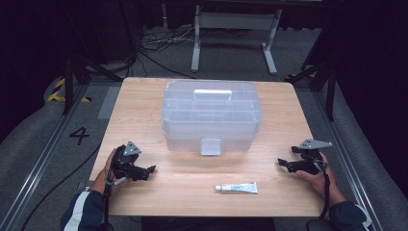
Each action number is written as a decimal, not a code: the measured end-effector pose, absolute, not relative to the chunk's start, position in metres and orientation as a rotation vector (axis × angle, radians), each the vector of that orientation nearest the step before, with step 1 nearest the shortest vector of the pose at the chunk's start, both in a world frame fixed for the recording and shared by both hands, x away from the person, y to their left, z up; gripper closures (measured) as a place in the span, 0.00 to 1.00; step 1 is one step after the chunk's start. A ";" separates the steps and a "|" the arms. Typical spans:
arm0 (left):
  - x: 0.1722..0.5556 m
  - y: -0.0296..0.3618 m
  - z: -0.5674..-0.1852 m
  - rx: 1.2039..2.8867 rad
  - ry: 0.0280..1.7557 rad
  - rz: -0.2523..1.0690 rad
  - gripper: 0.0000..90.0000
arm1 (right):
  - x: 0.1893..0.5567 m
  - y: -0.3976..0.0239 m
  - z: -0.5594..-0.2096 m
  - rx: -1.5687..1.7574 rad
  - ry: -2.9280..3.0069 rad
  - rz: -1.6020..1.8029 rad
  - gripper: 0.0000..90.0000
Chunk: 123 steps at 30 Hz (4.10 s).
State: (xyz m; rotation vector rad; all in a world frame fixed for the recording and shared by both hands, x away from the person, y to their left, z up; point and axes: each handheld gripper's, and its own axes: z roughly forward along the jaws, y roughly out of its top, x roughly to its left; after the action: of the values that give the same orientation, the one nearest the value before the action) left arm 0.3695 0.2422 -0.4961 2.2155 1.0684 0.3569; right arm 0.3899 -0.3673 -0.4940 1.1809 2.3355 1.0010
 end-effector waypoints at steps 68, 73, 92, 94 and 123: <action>0.371 0.243 -0.496 2.221 1.052 0.345 0.01 | 0.425 -0.319 -0.323 0.749 2.190 1.247 0.37; 0.371 0.243 -0.496 2.222 1.051 0.348 0.01 | 0.431 -0.305 -0.309 0.714 2.181 1.258 0.37; 0.371 0.243 -0.496 2.224 1.050 0.353 0.01 | 0.460 -0.245 -0.302 0.652 2.262 1.257 0.39; 0.371 0.243 -0.496 2.223 1.050 0.354 0.01 | 0.464 -0.234 -0.304 0.641 2.288 1.241 0.41; 0.372 0.243 -0.496 2.228 1.043 0.346 0.01 | 0.497 -0.167 -0.314 0.601 2.416 1.147 0.75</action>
State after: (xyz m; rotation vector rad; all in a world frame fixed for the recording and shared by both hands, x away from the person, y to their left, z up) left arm 0.3725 0.2431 -0.4960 2.2285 1.0433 0.3463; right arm 0.4974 -0.1674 -0.3144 0.6011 2.4155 1.1472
